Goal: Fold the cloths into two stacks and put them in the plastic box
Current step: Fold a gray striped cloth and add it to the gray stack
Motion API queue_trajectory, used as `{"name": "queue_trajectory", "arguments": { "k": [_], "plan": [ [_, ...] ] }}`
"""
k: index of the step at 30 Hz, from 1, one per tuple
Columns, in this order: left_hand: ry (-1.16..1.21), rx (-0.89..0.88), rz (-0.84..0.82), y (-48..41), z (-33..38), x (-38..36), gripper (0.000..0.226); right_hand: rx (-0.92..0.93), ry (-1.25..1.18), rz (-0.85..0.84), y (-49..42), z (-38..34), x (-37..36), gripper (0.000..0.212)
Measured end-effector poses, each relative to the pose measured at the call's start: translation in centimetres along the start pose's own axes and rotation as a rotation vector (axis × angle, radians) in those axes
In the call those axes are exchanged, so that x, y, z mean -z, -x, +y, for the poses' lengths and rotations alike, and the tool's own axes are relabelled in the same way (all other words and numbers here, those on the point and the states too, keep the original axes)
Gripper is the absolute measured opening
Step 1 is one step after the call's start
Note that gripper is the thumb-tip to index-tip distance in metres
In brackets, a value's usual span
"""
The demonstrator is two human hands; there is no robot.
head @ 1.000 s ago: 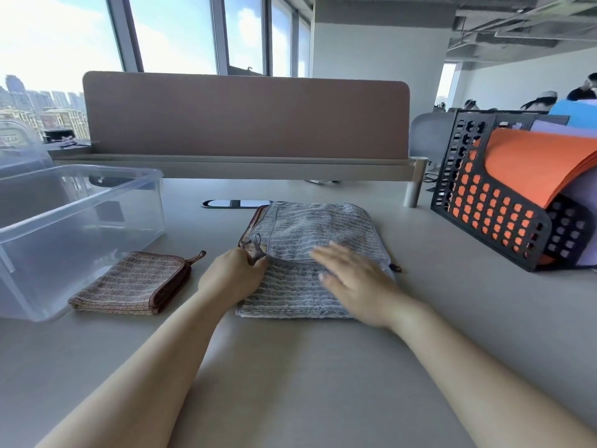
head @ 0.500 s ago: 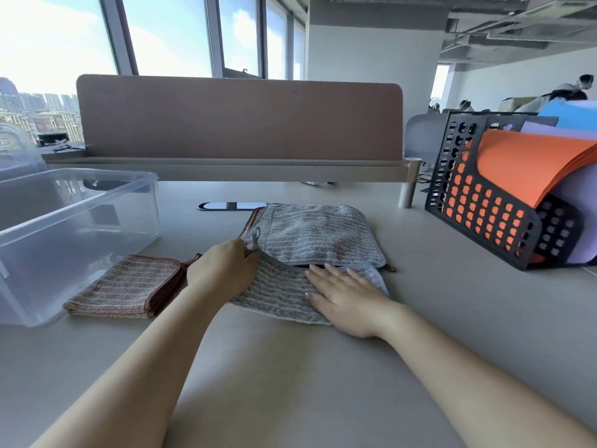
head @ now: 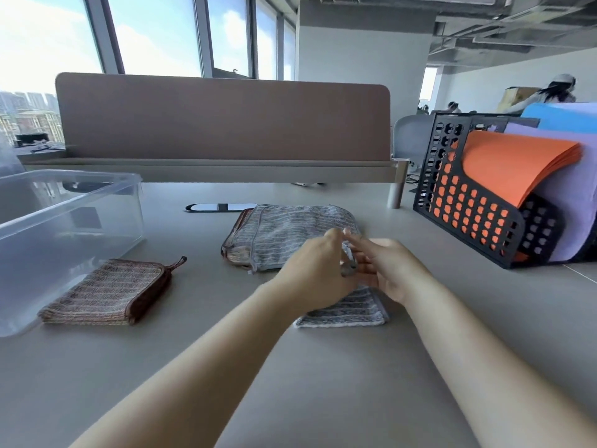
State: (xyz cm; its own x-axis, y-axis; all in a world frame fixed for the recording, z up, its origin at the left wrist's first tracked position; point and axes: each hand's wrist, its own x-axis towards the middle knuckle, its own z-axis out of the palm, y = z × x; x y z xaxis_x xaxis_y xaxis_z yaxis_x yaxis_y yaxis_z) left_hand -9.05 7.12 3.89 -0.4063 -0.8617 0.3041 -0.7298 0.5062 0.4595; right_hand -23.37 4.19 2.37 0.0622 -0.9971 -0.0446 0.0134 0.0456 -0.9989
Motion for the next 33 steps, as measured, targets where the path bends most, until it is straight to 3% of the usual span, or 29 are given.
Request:
{"name": "queue_trajectory", "arguments": {
  "k": [4,9,19,28,33],
  "plan": [
    [0.194,-0.139,-0.033,1.4,-1.7,-0.2,0.072,0.001,0.108,0.105,-1.0,0.9,1.5,0.006],
    [-0.171,-0.152,-0.126,3.3,-5.1,-0.2,0.091,-0.025,0.193,0.157,-1.3,1.2,2.4,0.012],
    [-0.288,-0.137,-0.298,3.4,-6.7,-2.1,0.065,-0.044,0.359,0.182,-1.7,2.0,2.9,0.016],
    [-0.288,-0.085,-0.374,3.5,-6.0,-2.3,0.052,0.003,0.721,0.204,-1.8,2.6,3.3,0.029],
    [-0.149,-0.031,-0.264,2.9,-4.8,-1.8,0.052,0.017,0.629,0.204,-1.8,2.5,3.3,0.025]
  ]
}}
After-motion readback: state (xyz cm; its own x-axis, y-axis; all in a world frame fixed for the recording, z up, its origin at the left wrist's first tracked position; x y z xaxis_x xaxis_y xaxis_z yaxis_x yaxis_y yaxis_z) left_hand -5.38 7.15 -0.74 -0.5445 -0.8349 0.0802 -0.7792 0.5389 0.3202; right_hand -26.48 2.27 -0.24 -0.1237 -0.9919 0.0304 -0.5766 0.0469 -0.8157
